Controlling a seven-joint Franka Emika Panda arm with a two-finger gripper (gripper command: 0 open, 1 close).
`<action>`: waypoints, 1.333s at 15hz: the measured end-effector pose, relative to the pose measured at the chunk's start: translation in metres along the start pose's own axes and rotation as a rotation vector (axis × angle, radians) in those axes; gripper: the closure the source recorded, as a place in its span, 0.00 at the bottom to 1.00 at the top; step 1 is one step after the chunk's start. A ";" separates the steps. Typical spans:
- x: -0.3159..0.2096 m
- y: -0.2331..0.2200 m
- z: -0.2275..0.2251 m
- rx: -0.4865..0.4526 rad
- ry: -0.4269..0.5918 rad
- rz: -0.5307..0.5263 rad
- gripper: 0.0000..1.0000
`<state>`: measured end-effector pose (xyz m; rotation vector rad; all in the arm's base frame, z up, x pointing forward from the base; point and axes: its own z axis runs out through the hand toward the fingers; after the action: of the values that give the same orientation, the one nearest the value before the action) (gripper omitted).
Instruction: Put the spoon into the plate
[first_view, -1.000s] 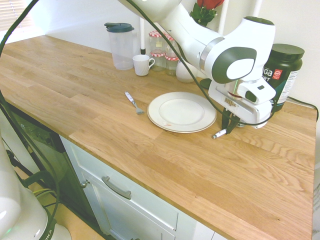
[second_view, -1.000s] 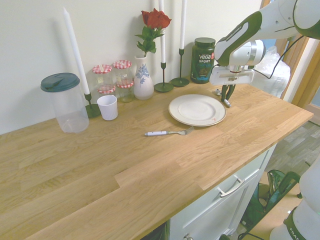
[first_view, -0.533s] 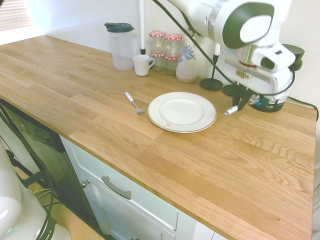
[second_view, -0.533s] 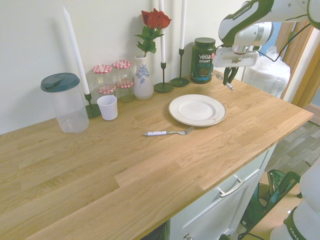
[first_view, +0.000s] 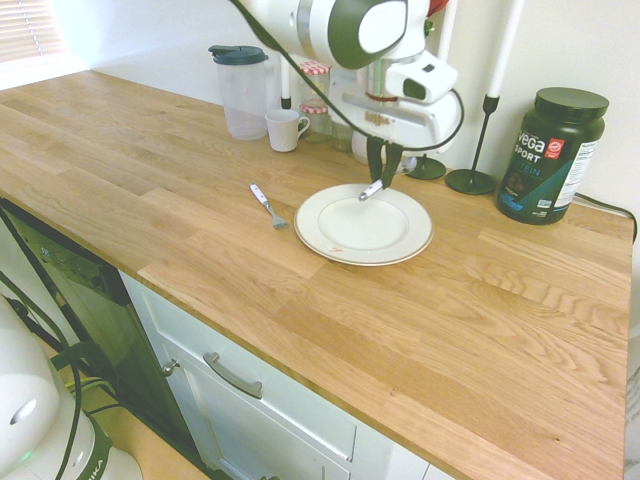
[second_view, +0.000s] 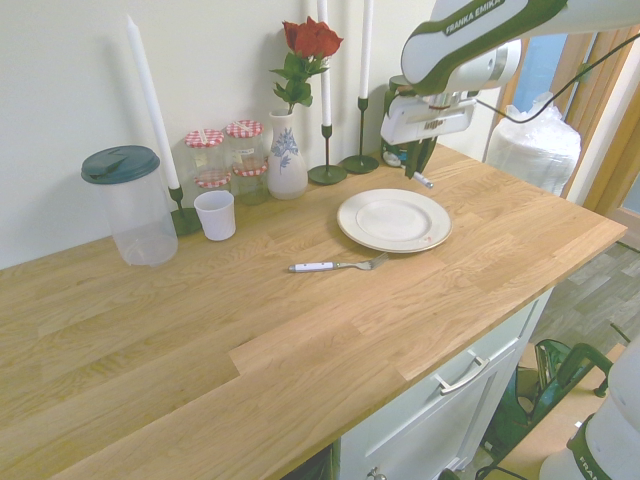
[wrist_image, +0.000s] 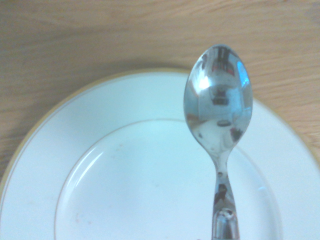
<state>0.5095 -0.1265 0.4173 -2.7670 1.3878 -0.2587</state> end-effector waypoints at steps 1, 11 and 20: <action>-0.008 -0.002 0.008 -0.005 0.008 -0.011 1.00; -0.040 0.004 0.050 -0.031 0.008 -0.015 1.00; -0.039 0.005 0.062 -0.033 0.004 -0.010 0.00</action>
<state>0.4930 -0.1011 0.3501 -2.8023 1.3917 -0.2444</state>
